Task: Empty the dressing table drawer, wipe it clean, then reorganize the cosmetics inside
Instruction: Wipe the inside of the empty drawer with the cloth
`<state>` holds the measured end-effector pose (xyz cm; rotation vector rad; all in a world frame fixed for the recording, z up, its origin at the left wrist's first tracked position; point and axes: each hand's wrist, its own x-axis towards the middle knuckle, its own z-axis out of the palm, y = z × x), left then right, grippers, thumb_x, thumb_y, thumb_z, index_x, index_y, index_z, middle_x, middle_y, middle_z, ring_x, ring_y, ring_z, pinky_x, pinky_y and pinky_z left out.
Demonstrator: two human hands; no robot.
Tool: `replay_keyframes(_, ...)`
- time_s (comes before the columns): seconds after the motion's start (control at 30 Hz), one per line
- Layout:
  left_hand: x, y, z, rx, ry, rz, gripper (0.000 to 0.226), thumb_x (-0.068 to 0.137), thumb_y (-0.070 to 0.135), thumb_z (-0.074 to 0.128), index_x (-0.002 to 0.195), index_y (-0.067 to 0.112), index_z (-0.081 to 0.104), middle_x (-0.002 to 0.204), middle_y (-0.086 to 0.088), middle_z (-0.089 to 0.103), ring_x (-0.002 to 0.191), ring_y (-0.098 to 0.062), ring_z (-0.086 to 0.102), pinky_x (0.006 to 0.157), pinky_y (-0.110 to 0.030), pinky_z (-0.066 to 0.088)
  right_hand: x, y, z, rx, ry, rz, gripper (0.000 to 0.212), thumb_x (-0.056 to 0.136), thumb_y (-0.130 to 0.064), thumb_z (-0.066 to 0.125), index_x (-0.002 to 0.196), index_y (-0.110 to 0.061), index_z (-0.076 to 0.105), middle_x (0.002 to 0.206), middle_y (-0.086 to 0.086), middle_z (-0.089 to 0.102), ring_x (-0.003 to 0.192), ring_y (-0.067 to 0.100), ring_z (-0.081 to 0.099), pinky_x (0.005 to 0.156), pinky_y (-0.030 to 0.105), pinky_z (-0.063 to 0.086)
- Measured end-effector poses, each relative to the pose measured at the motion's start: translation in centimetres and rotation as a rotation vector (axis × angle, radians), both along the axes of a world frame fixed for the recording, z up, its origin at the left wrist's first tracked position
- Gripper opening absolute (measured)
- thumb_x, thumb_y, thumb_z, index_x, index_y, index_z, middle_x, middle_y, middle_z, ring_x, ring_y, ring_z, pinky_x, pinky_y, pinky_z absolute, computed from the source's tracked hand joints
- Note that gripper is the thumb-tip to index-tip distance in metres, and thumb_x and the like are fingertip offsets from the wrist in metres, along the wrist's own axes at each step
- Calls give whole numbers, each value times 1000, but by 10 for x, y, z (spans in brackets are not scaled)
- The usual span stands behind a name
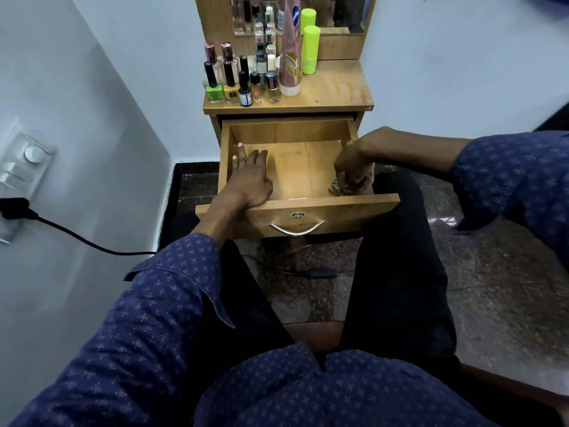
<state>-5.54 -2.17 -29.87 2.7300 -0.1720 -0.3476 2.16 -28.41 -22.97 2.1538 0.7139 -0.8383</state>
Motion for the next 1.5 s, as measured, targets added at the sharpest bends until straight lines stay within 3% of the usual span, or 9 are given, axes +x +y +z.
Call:
replay_keyframes(0.23,1,-2,1,-38,-30,10,87,104,30,61,167,6,5,175,-16,3,159,-38,-22,128,-49,-11,14,-4,-32,89,-357,144,87,94,-61,50,166,-27,18,172,-1,21,157,20,23,129,44,14)
replay_keyframes(0.33,0,0,-1,-62,-73,15,90,103,30,64,167,8,5,176,-15,5,159,-36,-21,127,-47,-12,2,1,-30,94,-267,97,79,93,-57,57,162,-29,32,167,0,34,152,22,34,127,45,19)
replay_keyframes(0.43,0,1,-1,-65,-73,31,88,104,31,62,167,8,5,176,-15,5,159,-36,-22,128,-47,-12,-16,7,-9,28,-60,27,32,92,-45,58,111,-23,68,110,0,69,103,22,65,103,42,49)
replay_keyframes(0.57,-1,-1,1,-55,-73,23,85,105,33,58,167,6,7,175,-16,6,159,-36,-21,129,-48,-11,-29,11,3,28,138,-98,19,93,-23,48,80,-16,59,76,1,56,63,19,46,58,29,45)
replay_keyframes(0.8,0,-5,5,10,-10,-3,84,105,37,57,167,9,9,175,-16,5,159,-37,-20,129,-49,-11,-2,16,11,47,-119,15,22,97,-38,54,93,-22,69,97,-1,69,84,21,63,89,41,53)
replay_keyframes(0.97,2,-4,3,25,24,5,84,105,38,57,168,11,8,176,-15,3,159,-36,-21,129,-51,-13,16,0,-24,26,-320,209,59,102,-47,35,157,-26,41,160,-1,45,151,22,36,124,44,20)
replay_keyframes(1.23,2,-3,3,11,12,28,76,107,32,52,168,11,10,176,-14,4,159,-36,-21,128,-54,-15,-42,7,12,169,-11,-18,14,99,-21,58,89,-21,66,102,6,62,98,30,61,89,32,53)
replay_keyframes(1.37,-1,-2,4,-7,-22,26,75,107,30,51,167,10,12,175,-15,7,160,-36,-19,129,-53,-14,-46,14,4,116,101,-151,22,93,-13,50,105,-14,68,100,5,67,78,26,67,58,34,53)
replay_keyframes(1.5,-2,-4,5,-21,-21,32,75,107,29,51,168,11,10,176,-14,7,160,-35,-18,129,-52,-13,-39,14,-9,214,141,-221,28,90,-19,47,112,-14,64,106,16,70,87,33,70,74,48,62)
